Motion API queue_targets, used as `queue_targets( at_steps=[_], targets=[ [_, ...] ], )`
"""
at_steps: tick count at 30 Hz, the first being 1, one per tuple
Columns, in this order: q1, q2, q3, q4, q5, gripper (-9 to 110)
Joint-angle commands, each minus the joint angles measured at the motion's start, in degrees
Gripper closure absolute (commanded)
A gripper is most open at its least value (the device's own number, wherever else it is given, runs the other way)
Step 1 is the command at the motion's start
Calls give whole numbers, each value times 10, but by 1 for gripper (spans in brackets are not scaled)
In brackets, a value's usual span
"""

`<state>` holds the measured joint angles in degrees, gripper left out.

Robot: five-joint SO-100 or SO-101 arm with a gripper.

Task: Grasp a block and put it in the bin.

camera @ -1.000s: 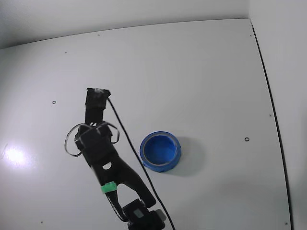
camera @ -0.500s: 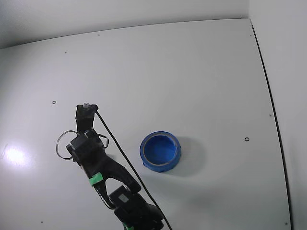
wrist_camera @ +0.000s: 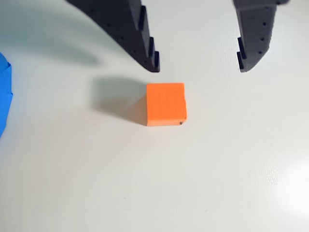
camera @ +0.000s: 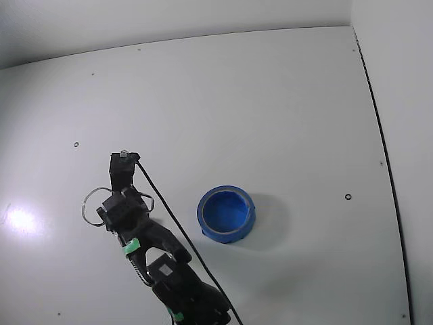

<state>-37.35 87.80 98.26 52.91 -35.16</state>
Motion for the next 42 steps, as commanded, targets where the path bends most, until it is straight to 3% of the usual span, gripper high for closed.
queue_targets(
  at_steps=[1, 18, 42],
  targets=[
    [-3, 5, -40, -11, -25, 78],
    [66, -2, -35, -26, -50, 78],
    [62, -14, -34, -26, -49, 78]
  ],
)
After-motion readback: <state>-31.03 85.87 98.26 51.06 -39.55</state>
